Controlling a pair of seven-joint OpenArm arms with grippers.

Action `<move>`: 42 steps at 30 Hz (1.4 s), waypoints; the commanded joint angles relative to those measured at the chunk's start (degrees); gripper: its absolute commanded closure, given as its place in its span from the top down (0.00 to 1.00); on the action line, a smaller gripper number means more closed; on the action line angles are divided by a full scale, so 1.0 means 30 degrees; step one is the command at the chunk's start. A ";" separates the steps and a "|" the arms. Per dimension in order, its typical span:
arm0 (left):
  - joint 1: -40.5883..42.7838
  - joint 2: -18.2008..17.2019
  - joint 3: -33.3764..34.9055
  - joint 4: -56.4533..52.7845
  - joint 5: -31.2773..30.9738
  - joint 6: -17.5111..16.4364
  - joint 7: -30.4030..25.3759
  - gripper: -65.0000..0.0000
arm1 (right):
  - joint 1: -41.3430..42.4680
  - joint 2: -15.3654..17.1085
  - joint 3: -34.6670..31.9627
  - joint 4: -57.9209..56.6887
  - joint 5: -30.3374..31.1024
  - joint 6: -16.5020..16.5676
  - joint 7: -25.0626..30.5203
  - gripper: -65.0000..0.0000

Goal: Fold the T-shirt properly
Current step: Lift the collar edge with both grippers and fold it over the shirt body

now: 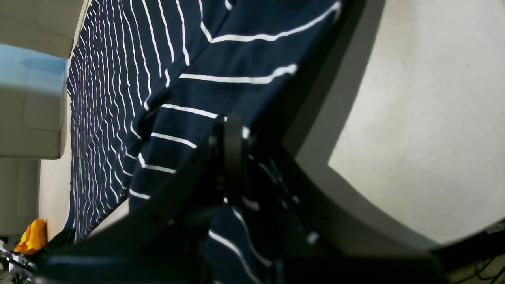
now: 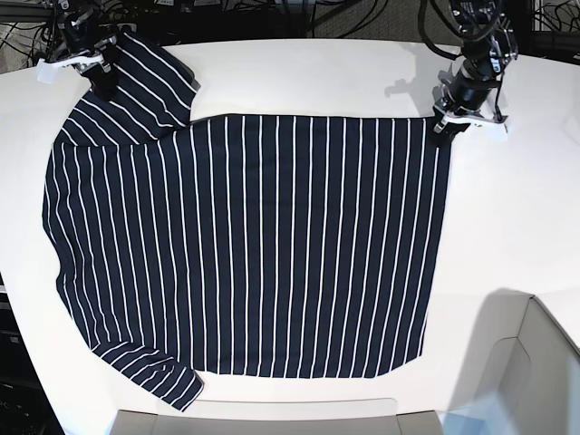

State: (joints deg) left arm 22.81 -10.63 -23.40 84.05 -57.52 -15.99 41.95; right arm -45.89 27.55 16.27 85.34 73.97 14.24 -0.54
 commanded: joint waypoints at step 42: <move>0.0559 -0.0309 -0.2853 0.6840 0.0432 0.4025 0.3173 0.00 | 0.3003 -0.3162 0.8188 0.5150 -0.5391 0.3209 -1.0444 0.00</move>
State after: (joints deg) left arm 24.29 -10.94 -31.31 103.74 -55.55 -3.68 52.27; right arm -36.75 16.93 40.12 99.59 56.47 22.98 -33.56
